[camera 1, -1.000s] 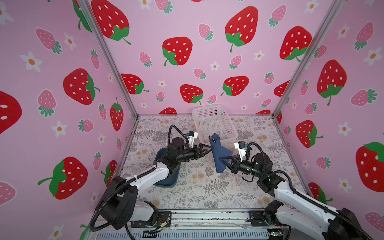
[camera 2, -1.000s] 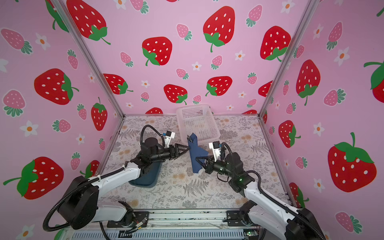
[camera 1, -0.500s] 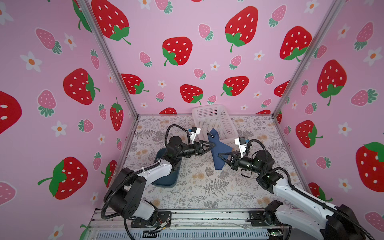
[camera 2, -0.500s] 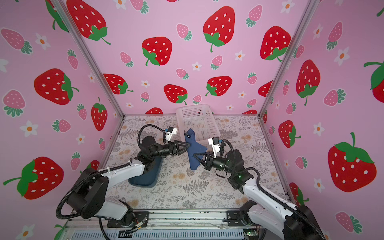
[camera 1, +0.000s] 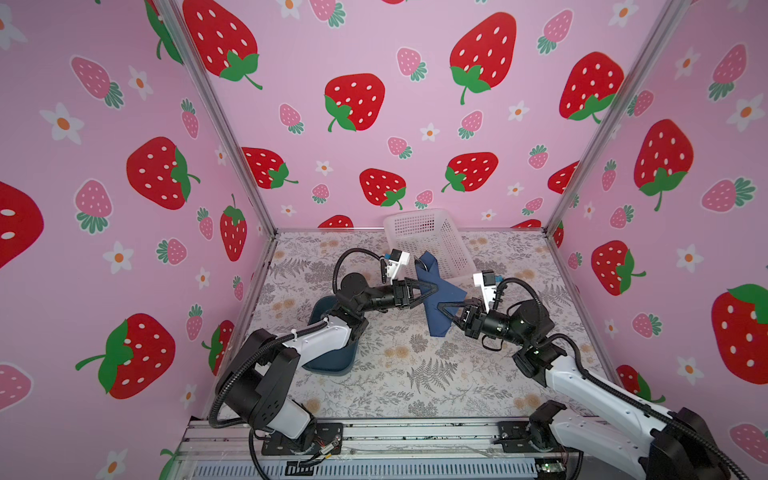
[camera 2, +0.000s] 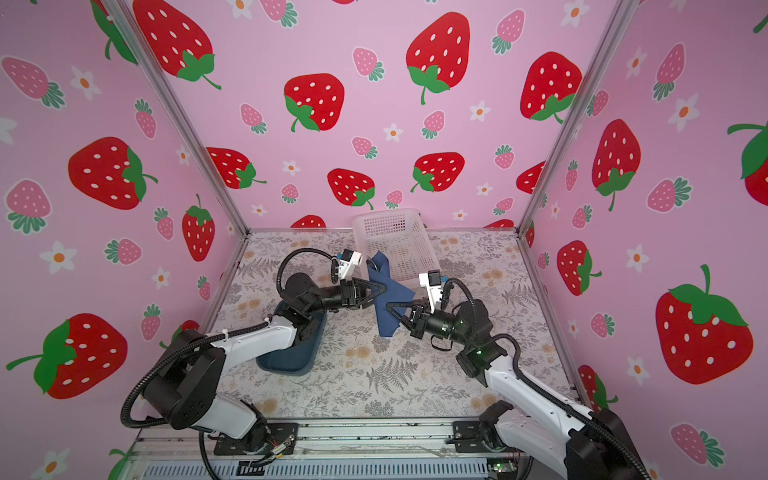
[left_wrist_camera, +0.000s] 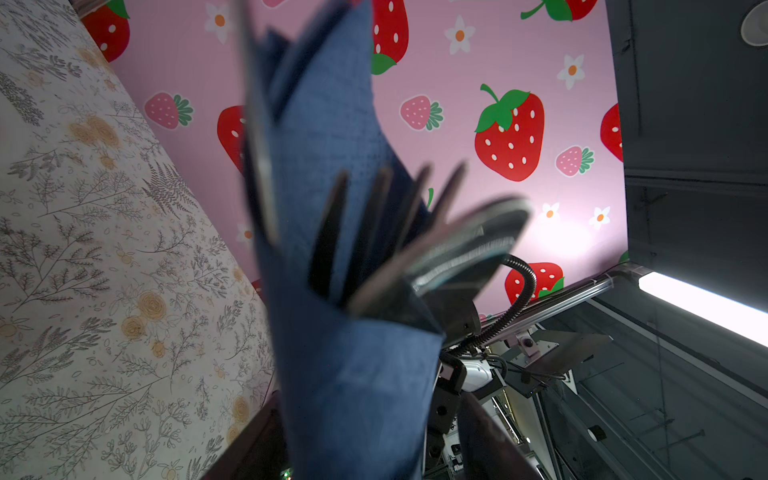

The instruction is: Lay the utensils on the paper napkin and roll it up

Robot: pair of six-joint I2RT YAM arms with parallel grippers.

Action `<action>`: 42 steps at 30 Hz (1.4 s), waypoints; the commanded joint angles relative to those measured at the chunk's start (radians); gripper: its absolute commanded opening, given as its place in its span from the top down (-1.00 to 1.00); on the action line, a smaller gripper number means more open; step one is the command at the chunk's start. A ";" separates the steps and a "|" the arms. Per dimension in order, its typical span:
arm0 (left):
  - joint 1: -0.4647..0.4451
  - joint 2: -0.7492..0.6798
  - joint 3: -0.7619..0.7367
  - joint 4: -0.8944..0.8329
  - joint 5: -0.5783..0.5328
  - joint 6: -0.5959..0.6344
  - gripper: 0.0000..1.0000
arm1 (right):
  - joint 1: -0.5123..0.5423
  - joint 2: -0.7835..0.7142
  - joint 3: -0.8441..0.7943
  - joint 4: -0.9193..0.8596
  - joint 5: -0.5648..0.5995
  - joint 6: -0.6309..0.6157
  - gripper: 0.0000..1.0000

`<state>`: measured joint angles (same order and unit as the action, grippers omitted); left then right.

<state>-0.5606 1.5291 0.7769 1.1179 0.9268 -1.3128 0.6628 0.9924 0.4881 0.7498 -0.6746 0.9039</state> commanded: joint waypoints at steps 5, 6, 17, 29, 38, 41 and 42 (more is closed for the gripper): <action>-0.004 -0.010 0.032 0.084 0.008 -0.028 0.02 | -0.009 -0.009 0.006 0.108 0.005 0.035 0.92; -0.004 -0.009 0.034 0.084 0.009 -0.028 0.05 | -0.010 -0.008 0.005 0.113 0.002 0.037 0.92; -0.013 0.026 0.070 0.092 0.012 -0.039 -0.14 | -0.011 0.019 0.007 0.172 -0.037 0.073 0.91; -0.015 0.039 0.067 0.130 -0.011 -0.067 0.21 | -0.015 0.015 -0.016 0.159 -0.001 0.076 0.90; -0.015 0.037 0.064 0.119 -0.037 -0.059 0.52 | -0.019 0.013 -0.023 0.096 0.037 0.071 0.86; -0.014 0.035 0.059 0.117 -0.045 -0.054 0.59 | -0.020 0.013 -0.018 0.067 0.043 0.061 0.85; -0.015 0.034 0.061 0.112 -0.046 -0.050 0.62 | -0.020 0.015 -0.018 0.063 0.043 0.061 0.85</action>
<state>-0.5716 1.5791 0.8200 1.1748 0.8825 -1.3575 0.6491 1.0233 0.4713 0.8104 -0.6525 0.9707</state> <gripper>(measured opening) 0.195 0.077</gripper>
